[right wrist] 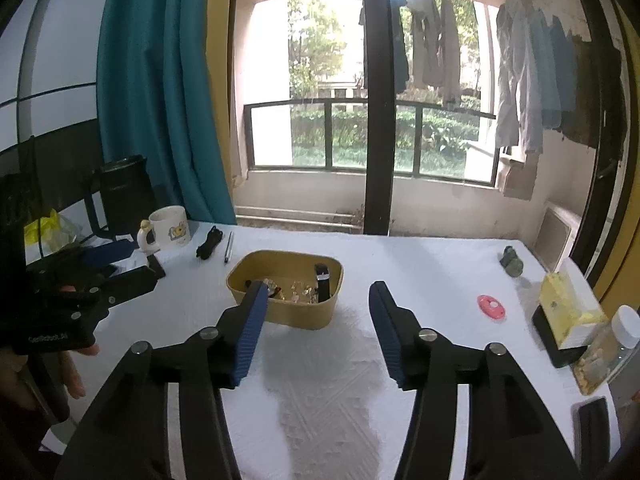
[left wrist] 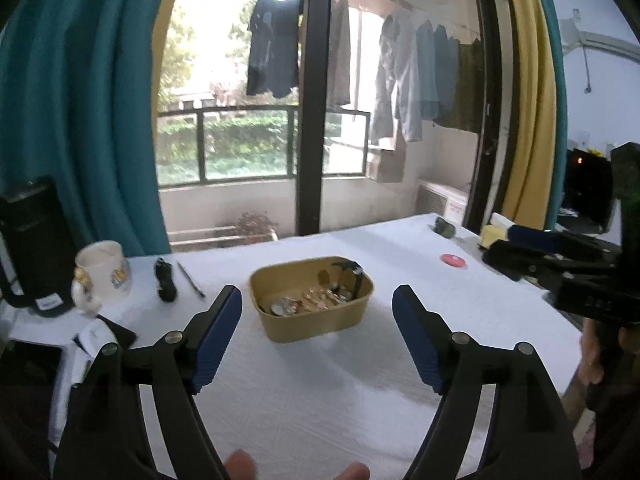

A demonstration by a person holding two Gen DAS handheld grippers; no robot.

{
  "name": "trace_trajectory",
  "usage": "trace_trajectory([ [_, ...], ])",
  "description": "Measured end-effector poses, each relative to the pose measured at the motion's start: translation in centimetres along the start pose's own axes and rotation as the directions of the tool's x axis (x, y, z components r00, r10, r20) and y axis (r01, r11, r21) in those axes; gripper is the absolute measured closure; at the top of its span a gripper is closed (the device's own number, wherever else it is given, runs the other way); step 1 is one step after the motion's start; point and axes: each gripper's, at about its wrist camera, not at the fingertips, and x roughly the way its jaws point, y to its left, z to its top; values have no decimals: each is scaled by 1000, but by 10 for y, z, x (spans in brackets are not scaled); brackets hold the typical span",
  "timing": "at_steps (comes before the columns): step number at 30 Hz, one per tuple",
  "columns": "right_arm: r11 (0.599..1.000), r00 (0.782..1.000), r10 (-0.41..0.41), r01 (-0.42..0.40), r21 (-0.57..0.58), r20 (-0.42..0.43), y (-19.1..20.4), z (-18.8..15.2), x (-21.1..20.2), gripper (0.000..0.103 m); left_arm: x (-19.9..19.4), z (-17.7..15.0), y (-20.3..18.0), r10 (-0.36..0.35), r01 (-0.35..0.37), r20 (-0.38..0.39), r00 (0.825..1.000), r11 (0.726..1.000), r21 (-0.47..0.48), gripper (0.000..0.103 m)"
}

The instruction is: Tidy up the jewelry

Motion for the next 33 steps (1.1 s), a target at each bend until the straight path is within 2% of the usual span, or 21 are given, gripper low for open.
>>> trace_trajectory([
  [2, 1000, 1000, -7, 7, 2, 14, 0, 1, -5, 42, -5, 1, -1, 0, 0, 20, 1000, 1000, 2, 22],
  [4, 1000, 1000, -12, 11, 8, 29, 0, 1, -10, 40, -10, 2, -2, 3, -3, 40, 999, 1000, 4, 22],
  [9, 1000, 999, -18, 18, 14, 48, -1, 3, -15, 40, -16, 4, 4, 13, -12, 65, 998, 1000, -28, 22],
  [33, 999, 999, -29, 28, 20, 46, -5, 0, -17, 39, -18, 3, 1, 21, -20, 81, 997, 1000, -10, 22],
])
